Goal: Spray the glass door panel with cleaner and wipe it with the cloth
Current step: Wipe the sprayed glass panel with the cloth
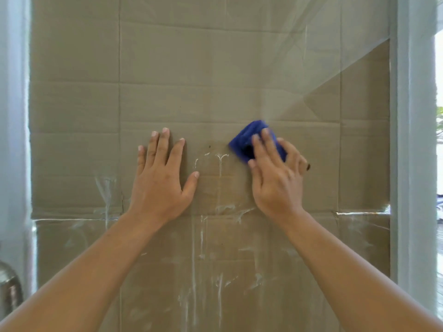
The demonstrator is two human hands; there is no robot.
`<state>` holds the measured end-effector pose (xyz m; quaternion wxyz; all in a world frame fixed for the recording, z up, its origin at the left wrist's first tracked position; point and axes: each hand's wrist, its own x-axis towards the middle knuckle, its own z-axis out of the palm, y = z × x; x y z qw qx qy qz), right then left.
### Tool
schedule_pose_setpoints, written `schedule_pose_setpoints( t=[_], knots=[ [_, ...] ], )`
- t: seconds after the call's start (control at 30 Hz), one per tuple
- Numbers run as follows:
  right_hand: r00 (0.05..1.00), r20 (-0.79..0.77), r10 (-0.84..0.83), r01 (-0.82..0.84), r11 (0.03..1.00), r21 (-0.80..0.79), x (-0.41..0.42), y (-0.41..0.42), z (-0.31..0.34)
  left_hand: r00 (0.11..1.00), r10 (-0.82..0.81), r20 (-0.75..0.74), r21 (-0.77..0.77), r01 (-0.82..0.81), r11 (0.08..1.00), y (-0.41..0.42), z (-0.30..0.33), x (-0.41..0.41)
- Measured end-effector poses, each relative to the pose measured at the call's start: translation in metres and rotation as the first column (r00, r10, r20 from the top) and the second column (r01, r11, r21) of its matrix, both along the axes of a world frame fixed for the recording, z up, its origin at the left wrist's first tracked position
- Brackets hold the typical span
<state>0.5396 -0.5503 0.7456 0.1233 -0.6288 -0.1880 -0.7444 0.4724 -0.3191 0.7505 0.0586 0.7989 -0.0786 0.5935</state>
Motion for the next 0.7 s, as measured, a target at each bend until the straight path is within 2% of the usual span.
schedule_pose_setpoints(
  t=[0.03, 0.07, 0.1, 0.13, 0.17, 0.23, 0.27, 0.3, 0.37, 0.4, 0.43, 0.47, 0.5, 0.57, 0.6, 0.63, 0.67, 0.7],
  knots=[
    [0.999, 0.040, -0.016, 0.023, 0.985, -0.171, -0.001, -0.001, -0.004, 1.000, -0.002, 0.003, -0.002, 0.002, 1.000, 0.002, 0.000, -0.001],
    [0.998, 0.060, -0.020, 0.035, 0.963, -0.268, 0.000, -0.004, -0.005, 1.000, -0.002, 0.002, -0.005, 0.002, 1.000, 0.004, 0.001, -0.002],
    [0.998, 0.068, -0.012, 0.029, 0.965, -0.261, 0.003, -0.008, -0.005, 1.000, 0.002, -0.003, -0.003, -0.002, 1.000, 0.007, 0.001, -0.003],
    [0.999, 0.054, 0.009, -0.001, 0.988, -0.154, 0.005, -0.010, -0.004, 1.000, 0.009, -0.012, 0.004, -0.009, 1.000, 0.010, 0.001, -0.005],
    [0.999, 0.015, 0.045, -0.046, 0.998, 0.035, 0.006, -0.011, -0.001, 1.000, 0.018, -0.020, 0.013, -0.018, 1.000, 0.013, 0.001, -0.006],
    [0.991, -0.080, 0.111, -0.074, 0.924, 0.375, 0.004, -0.003, 0.005, 0.999, 0.030, -0.029, 0.026, -0.029, 0.999, 0.019, 0.000, -0.008],
    [0.991, -0.098, 0.094, -0.045, 0.909, 0.414, 0.002, 0.005, 0.005, 0.999, 0.032, -0.035, 0.030, -0.031, 0.999, 0.022, -0.001, -0.009],
    [0.996, -0.081, 0.035, -0.005, 0.939, 0.343, 0.000, 0.012, 0.001, 0.999, 0.034, -0.040, 0.030, -0.032, 0.999, 0.024, -0.002, -0.009],
    [0.998, 0.021, -0.061, 0.062, 0.998, -0.022, -0.001, 0.018, -0.012, 0.999, 0.033, -0.044, 0.026, -0.032, 0.999, 0.026, -0.004, -0.008],
    [0.995, 0.062, -0.073, 0.083, 0.977, -0.198, -0.001, 0.016, -0.018, 0.998, 0.031, -0.046, 0.022, -0.030, 0.999, 0.026, -0.004, -0.009],
    [0.993, 0.083, -0.079, 0.101, 0.946, -0.307, -0.001, 0.011, -0.022, 0.998, 0.027, -0.050, 0.020, -0.026, 0.999, 0.027, -0.004, -0.009],
    [0.992, 0.093, -0.086, 0.112, 0.939, -0.327, 0.000, 0.006, -0.024, 0.998, 0.023, -0.057, 0.021, -0.022, 1.000, 0.027, -0.004, -0.009],
    [0.993, 0.083, -0.085, 0.104, 0.960, -0.259, 0.003, 0.001, -0.024, 0.998, 0.020, -0.066, 0.023, -0.018, 1.000, 0.027, -0.004, -0.010],
    [0.999, 0.003, -0.037, 0.037, 0.998, 0.059, 0.006, -0.004, -0.023, 0.997, 0.008, -0.078, 0.024, -0.006, 1.000, 0.027, -0.006, -0.012],
    [0.999, -0.039, 0.002, 0.007, 0.977, 0.214, 0.006, -0.003, -0.024, 0.997, 0.002, -0.082, 0.025, 0.000, 1.000, 0.026, -0.008, -0.012],
    [0.998, -0.061, 0.026, -0.006, 0.954, 0.301, 0.004, 0.002, -0.025, 0.996, -0.002, -0.084, 0.027, 0.004, 1.000, 0.026, -0.009, -0.013],
    [0.998, -0.058, 0.017, 0.001, 0.954, 0.300, 0.002, 0.008, -0.029, 0.996, -0.002, -0.086, 0.029, 0.005, 1.000, 0.025, -0.010, -0.013],
    [0.999, -0.042, -0.016, 0.024, 0.977, 0.210, 0.000, 0.014, -0.036, 0.996, -0.002, -0.087, 0.031, 0.005, 1.000, 0.025, -0.011, -0.012]
  ],
)
